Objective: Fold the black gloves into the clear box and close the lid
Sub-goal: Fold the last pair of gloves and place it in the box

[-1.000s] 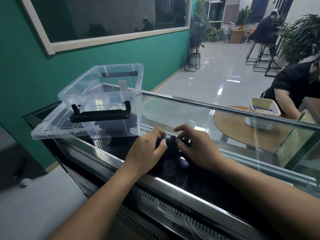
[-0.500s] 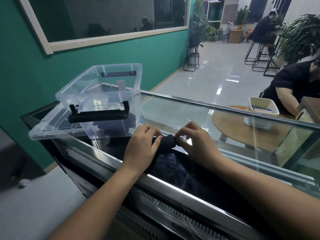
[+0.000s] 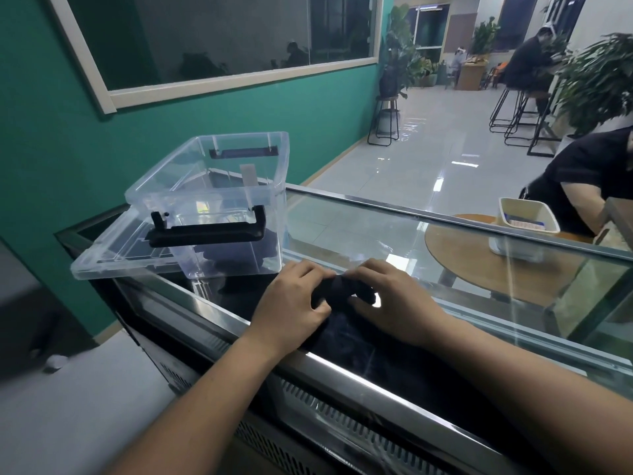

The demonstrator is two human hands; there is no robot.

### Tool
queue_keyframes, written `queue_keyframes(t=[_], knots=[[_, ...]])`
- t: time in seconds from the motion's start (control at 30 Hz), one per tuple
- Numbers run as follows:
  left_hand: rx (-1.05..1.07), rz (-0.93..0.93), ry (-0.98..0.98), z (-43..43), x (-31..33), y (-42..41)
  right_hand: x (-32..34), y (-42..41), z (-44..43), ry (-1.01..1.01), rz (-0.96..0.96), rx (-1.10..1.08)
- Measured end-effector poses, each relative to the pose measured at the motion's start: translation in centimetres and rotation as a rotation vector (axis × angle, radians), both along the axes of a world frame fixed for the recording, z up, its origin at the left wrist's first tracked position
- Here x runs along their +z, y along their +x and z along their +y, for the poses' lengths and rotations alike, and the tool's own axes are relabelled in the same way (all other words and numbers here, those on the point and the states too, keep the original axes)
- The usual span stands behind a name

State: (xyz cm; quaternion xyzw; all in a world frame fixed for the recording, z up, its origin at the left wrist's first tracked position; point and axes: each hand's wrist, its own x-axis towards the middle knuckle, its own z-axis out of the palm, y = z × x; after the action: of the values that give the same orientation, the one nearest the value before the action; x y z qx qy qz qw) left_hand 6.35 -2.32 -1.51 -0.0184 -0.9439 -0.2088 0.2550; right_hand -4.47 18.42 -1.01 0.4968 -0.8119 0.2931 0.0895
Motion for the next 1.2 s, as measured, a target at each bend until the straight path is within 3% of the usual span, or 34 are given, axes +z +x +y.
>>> queue_keyframes(t=[0.33,0.47,0.9,1.2], knots=[[-0.097,-0.094,-0.005,-2.3,1.3,0.1,-0.1,0.5,-0.2,0.044,0.048,0.001],[-0.128,-0.077,-0.049,-2.8,3.0,0.0,1.2,0.8,-0.7,-0.051,-0.014,-0.021],[-0.117,0.263,-0.251,-7.4,18.5,-0.2,17.2,-1.1,-6.2,-0.218,0.173,-0.004],[0.091,0.059,-0.257,-16.2,22.6,-2.4,20.5,-3.7,-17.1,-0.159,0.019,-0.035]])
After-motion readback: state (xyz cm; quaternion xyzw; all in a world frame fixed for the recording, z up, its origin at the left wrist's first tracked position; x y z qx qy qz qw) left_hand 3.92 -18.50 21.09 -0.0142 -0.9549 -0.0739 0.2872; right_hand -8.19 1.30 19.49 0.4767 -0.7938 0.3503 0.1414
